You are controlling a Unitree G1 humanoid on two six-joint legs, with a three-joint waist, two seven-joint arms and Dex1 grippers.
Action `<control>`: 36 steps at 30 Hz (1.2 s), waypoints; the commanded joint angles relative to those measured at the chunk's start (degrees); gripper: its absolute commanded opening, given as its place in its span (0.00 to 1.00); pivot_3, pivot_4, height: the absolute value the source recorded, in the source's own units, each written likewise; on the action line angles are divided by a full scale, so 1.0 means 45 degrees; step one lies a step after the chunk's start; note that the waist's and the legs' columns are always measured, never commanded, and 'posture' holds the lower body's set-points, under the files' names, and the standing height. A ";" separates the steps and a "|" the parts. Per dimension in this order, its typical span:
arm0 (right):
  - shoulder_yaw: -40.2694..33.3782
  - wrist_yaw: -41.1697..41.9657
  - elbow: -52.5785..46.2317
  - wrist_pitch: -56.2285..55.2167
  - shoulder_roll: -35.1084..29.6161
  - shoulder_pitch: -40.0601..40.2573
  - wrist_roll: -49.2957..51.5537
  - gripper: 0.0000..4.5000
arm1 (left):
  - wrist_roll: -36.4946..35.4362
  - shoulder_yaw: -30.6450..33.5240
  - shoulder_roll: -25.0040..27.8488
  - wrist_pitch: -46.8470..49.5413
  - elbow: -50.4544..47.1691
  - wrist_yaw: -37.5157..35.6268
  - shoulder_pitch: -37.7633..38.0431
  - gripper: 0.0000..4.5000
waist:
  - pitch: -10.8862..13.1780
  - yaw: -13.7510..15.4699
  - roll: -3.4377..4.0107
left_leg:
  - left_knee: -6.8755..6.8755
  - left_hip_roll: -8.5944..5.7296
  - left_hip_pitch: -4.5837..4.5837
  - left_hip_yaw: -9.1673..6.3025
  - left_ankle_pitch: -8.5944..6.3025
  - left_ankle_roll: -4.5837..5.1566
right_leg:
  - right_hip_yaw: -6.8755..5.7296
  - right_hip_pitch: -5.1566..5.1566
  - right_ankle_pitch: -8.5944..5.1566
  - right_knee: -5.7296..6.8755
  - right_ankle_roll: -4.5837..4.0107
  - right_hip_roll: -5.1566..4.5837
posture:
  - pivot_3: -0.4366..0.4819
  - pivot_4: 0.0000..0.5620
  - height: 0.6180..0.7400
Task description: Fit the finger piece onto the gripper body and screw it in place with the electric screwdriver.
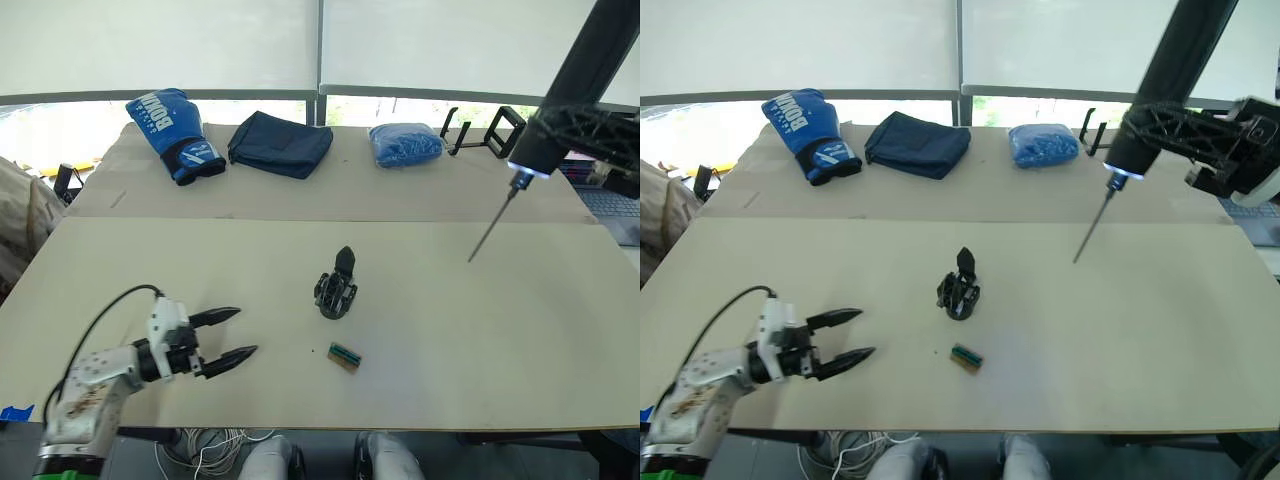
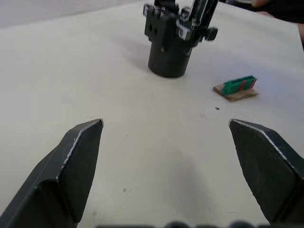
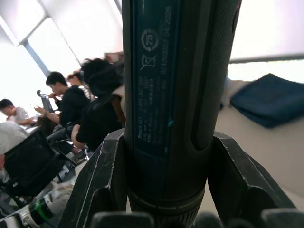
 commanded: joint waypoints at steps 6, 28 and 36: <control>0.6146 0.4565 0.1610 0.0517 -0.1001 -0.1603 -0.6505 0.43 | -0.0577 0.0848 0.0695 0.0894 -0.0472 0.0315 -0.0860 0.99 | 0.0034 -0.0014 0.0063 | -0.0006 -0.0001 -0.0036 0.0041 -0.0001 0.0003 | -0.0009 -0.0056 0.0013 -0.0002 0.0024 0.0047 | 0.48 0.27 1.00; 1.0015 0.6393 0.3846 -0.2421 0.0815 -0.1045 -1.4776 0.88 | -0.0072 0.0372 0.0631 0.0905 -0.1386 0.0305 -0.0540 1.00 | 0.0046 -0.0141 0.0083 | 0.0008 -0.0002 0.0035 0.0166 0.0024 -0.0041 | 0.0033 -0.0057 0.0003 0.0094 0.0046 0.0113 | 0.48 0.27 1.00; 0.7468 0.5818 0.3361 -0.2865 0.0070 -0.0288 -1.4495 0.99 | 0.0960 0.0613 0.0943 0.0531 -0.0467 0.0835 -0.0099 1.00 | 0.0046 -0.0154 0.0084 | 0.0012 -0.0001 0.0065 0.0191 0.0025 -0.0044 | 0.0045 -0.0052 0.0001 0.0123 0.0047 0.0113 | 0.48 0.27 1.00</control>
